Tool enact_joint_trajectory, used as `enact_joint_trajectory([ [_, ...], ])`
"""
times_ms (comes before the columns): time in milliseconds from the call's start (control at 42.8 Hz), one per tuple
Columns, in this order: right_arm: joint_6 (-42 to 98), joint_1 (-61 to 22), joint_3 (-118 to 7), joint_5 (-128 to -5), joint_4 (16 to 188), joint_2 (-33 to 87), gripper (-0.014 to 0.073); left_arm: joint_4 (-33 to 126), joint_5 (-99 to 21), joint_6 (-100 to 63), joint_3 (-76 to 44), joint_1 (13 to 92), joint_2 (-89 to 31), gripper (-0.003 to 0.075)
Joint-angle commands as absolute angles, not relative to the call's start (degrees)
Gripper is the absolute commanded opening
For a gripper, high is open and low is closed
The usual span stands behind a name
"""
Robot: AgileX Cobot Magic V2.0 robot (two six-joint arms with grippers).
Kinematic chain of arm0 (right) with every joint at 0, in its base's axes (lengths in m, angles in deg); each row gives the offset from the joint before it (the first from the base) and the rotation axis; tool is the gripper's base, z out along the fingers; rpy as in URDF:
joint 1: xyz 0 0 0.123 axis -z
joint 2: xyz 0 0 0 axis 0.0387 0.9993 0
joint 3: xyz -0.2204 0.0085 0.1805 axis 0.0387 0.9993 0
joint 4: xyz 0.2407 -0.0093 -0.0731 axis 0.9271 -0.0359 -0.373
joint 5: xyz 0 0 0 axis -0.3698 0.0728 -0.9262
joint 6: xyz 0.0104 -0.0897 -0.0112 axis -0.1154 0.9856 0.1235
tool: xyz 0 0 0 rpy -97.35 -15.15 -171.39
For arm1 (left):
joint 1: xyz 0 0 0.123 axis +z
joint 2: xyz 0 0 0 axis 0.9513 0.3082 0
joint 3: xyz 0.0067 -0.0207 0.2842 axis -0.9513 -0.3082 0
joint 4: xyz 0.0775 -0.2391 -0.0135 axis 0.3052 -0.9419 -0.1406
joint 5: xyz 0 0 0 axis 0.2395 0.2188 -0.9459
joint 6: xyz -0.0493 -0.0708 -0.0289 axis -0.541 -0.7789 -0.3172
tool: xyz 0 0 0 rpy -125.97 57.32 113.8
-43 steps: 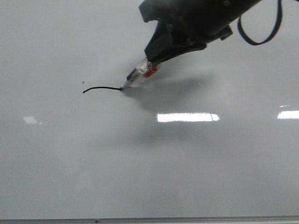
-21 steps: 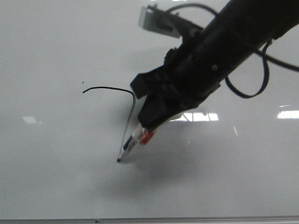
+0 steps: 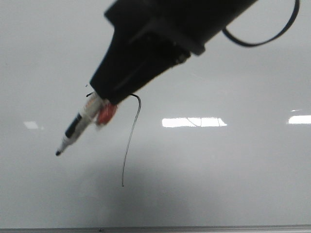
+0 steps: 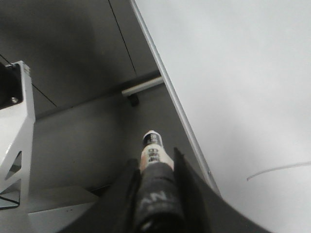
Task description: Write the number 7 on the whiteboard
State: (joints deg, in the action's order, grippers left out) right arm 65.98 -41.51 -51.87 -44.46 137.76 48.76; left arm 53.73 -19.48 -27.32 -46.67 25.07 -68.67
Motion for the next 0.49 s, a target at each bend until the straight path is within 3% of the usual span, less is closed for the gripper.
enact_joint_trajectory([
  [0, 67.76, -41.61, -53.37, -44.47, 138.69, 43.33, -0.0058, 52.68, -24.56, -30.55, -44.82, 24.65, -66.18, -0.002],
  [163, 67.76, -41.61, -53.55, -41.54, 138.69, 40.54, -0.0058, 53.08, -24.96, -32.07, -41.54, 24.65, -57.86, -0.0016],
  [257, 67.76, -41.61, -53.77, -39.18, 138.69, 40.2, -0.0058, 53.33, -23.93, -30.99, -39.19, 24.65, -53.01, 0.0046],
  [467, 67.76, -42.18, -56.27, -34.84, 138.69, 40.2, -0.0058, 53.48, -21.33, -27.35, -35.08, 24.65, -44.03, 0.0403],
])
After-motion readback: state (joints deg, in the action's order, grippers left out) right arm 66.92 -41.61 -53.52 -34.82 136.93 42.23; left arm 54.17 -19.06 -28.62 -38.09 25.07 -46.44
